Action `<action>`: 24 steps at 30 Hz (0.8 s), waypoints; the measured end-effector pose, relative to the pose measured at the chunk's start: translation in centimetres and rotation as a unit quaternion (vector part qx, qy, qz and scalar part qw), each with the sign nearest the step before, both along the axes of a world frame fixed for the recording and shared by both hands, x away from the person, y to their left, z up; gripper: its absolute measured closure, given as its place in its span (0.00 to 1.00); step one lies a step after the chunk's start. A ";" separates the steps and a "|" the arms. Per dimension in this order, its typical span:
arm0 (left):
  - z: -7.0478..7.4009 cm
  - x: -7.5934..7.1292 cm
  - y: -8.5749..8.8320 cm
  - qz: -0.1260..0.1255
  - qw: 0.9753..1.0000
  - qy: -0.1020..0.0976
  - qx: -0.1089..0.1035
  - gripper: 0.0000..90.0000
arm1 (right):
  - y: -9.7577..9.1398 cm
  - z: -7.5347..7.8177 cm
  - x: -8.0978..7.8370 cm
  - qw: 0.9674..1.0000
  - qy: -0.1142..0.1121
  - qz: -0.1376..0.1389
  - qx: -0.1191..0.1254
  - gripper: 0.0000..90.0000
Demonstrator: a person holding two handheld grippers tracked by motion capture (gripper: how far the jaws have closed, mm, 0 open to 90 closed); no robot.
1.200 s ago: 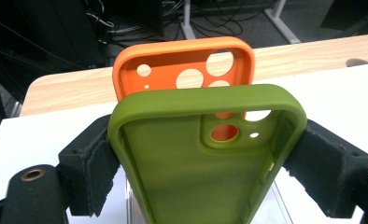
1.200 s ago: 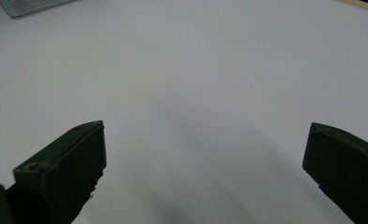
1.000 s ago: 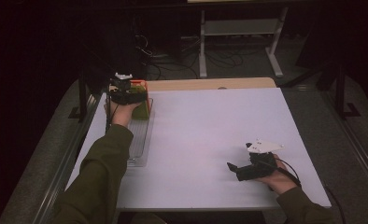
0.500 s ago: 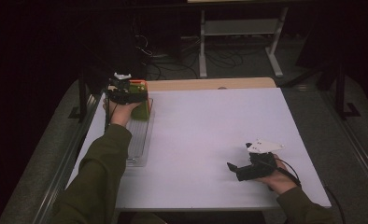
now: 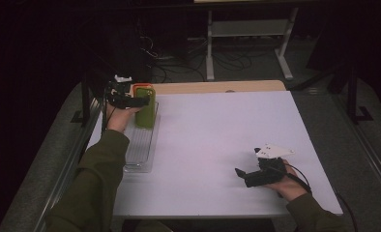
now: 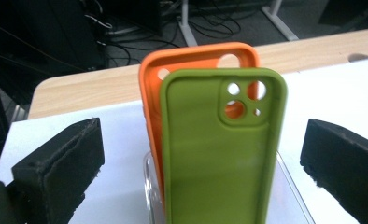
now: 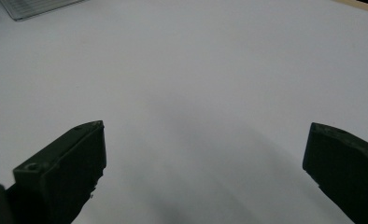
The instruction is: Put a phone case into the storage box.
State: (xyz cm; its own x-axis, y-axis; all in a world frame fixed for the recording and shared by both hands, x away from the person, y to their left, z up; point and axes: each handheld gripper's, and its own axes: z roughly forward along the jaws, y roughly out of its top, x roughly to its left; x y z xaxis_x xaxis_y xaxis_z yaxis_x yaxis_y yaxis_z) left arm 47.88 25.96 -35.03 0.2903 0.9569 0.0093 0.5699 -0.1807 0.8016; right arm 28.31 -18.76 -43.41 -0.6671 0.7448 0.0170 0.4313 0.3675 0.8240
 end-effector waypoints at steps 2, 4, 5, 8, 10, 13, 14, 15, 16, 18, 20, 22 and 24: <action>0.2 -0.4 -0.1 -0.021 1.000 0.005 -0.002 0.00 | 0.0 0.0 0.0 1.000 0.000 0.000 0.000 0.00; 0.3 -0.8 -0.3 -0.037 0.999 0.003 -0.003 0.00 | 0.0 0.0 -0.1 1.000 0.006 -0.001 0.002 0.00; 0.3 -0.9 -0.3 -0.045 0.999 0.004 -0.001 0.00 | 0.0 0.0 -0.1 1.000 0.005 -0.001 0.002 0.00; 0.6 -1.6 -0.3 -0.069 0.998 0.002 -0.004 0.00 | 0.0 0.1 -0.1 1.000 0.005 -0.002 0.004 0.00; 0.7 -2.2 -0.2 -0.090 0.996 0.004 -0.012 0.00 | 0.0 0.1 -0.2 1.000 0.006 0.000 0.002 0.00; 0.8 -3.0 -0.1 -0.115 0.993 0.002 -0.022 0.00 | 0.0 0.1 -0.2 1.000 0.005 0.000 0.003 0.00; 0.9 -3.4 0.0 -0.128 0.991 0.004 -0.023 0.00 | 0.0 0.1 -0.2 1.000 0.005 0.000 0.003 0.00; 0.9 -3.7 0.0 -0.133 0.991 0.005 -0.026 0.00 | 0.0 0.2 -0.2 1.000 0.005 0.001 0.002 0.00; 1.0 -4.0 0.0 -0.143 0.989 0.002 -0.030 0.00 | 0.0 0.2 -0.2 1.000 0.006 0.001 0.002 0.00; 1.1 -4.7 0.0 -0.164 0.986 0.000 -0.037 0.00 | 0.0 0.2 -0.2 1.000 0.005 0.000 0.003 0.00; 1.2 -5.5 0.0 -0.180 0.983 -0.005 -0.042 0.00 | 0.0 0.2 -0.2 1.000 0.004 0.003 0.003 0.00; 1.2 -6.2 -0.1 -0.194 0.980 -0.008 -0.048 0.00 | 0.0 0.2 -0.1 1.000 -0.002 0.005 0.001 0.00; 1.3 -6.9 -0.1 -0.207 0.977 -0.009 -0.053 0.00 | 0.0 0.2 -0.1 1.000 -0.001 0.006 0.002 0.00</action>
State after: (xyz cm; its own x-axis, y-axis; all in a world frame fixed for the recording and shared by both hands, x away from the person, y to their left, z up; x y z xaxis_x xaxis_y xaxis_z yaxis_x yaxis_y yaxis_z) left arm 40.94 25.84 -33.77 0.6527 0.7538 -0.0756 0.4522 -0.3076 0.8372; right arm 28.23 -18.73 -43.19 -0.6758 0.7369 0.0190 0.4251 0.3685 0.8267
